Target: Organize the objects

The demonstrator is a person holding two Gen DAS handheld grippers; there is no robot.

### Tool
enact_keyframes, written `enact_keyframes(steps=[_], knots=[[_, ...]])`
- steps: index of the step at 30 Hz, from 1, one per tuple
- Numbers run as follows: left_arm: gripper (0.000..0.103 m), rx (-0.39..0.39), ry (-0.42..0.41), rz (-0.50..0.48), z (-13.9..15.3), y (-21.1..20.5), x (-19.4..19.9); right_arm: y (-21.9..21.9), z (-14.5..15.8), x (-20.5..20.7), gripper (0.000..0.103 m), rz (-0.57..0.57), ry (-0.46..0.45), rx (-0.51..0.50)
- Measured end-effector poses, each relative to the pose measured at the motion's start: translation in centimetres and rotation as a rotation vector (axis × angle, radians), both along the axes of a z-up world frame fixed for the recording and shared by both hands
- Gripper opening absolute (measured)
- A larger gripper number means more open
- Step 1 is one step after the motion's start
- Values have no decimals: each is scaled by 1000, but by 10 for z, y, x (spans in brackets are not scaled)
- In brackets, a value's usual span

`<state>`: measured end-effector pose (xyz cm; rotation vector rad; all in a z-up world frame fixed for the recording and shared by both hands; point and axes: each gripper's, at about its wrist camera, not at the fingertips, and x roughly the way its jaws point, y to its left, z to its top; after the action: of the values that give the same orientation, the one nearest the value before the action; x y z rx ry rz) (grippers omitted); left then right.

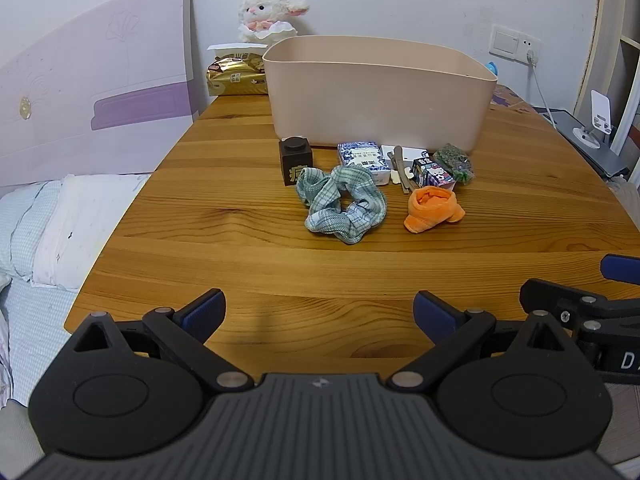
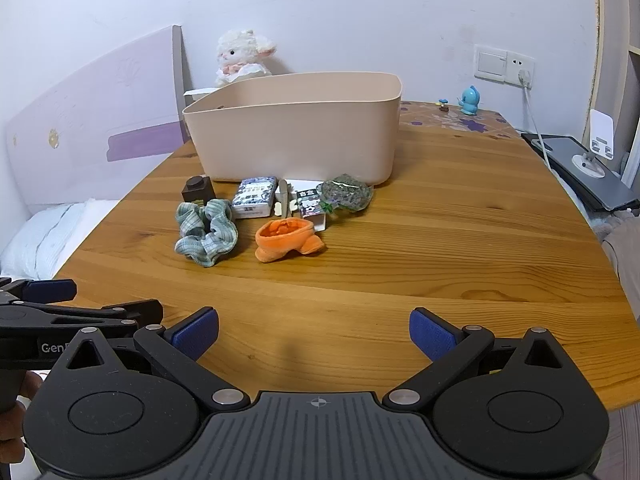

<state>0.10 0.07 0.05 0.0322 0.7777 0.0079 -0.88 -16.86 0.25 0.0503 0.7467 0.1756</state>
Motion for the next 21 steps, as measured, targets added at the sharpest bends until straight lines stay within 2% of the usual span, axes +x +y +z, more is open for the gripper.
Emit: enact_keyframes(steps=[10, 21], knots=[[100, -2, 4, -2, 0, 1, 4, 1, -1, 5, 103, -6, 7, 2], [101, 11, 27, 2, -7, 9, 27, 5, -8, 25, 103, -1, 25, -5]])
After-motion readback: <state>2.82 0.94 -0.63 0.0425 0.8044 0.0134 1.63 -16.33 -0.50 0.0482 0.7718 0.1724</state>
